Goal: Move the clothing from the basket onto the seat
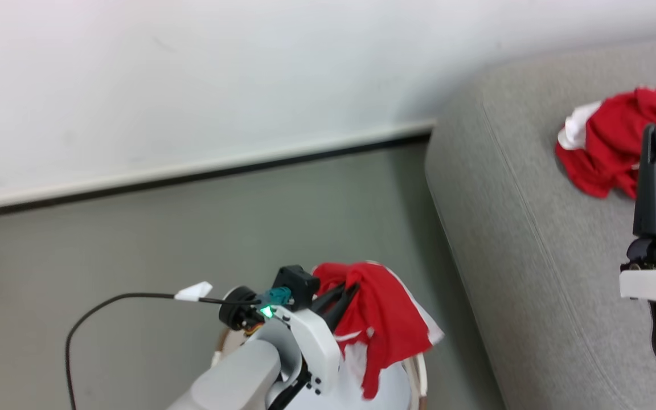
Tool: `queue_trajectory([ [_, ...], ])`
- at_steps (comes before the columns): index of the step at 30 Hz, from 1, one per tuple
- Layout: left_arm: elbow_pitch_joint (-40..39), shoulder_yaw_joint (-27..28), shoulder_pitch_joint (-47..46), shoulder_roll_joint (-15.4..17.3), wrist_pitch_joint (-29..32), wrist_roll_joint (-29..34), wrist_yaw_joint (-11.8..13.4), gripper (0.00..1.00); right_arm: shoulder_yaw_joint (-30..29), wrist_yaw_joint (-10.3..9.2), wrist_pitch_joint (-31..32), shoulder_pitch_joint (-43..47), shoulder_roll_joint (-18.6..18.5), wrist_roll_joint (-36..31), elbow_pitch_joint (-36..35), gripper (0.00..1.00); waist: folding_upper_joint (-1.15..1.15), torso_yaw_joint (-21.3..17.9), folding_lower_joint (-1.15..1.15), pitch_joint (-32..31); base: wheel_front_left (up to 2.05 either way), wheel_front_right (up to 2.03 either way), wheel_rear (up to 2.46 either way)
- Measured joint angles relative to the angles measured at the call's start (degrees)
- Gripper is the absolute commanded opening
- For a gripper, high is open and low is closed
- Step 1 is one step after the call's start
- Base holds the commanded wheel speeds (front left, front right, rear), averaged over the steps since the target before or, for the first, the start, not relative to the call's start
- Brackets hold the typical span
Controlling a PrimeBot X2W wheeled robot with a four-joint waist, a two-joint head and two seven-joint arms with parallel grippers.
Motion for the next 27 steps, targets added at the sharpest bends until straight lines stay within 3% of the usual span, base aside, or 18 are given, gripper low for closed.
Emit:
queue_trajectory([
  [6,-11.6,5.5,2.1,3.9,-0.1,1.6,2.3,0.00,1.0,0.00,0.0,3.0,-0.9,0.7,0.7,1.00,0.00,2.7,0.00,-6.2,0.00,0.00,0.00],
  [14,-23.0,8.8,2.3,8.2,0.2,2.8,4.7,0.00,3.2,0.01,0.0,7.8,-1.3,1.9,1.4,1.00,0.00,5.2,0.01,-11.9,0.00,0.00,0.00],
  [27,-35.2,11.3,1.4,12.2,4.6,1.5,8.3,0.00,10.1,0.00,0.0,9.7,-0.8,5.1,0.4,1.00,0.00,6.5,0.02,-14.1,0.00,0.00,0.00],
])
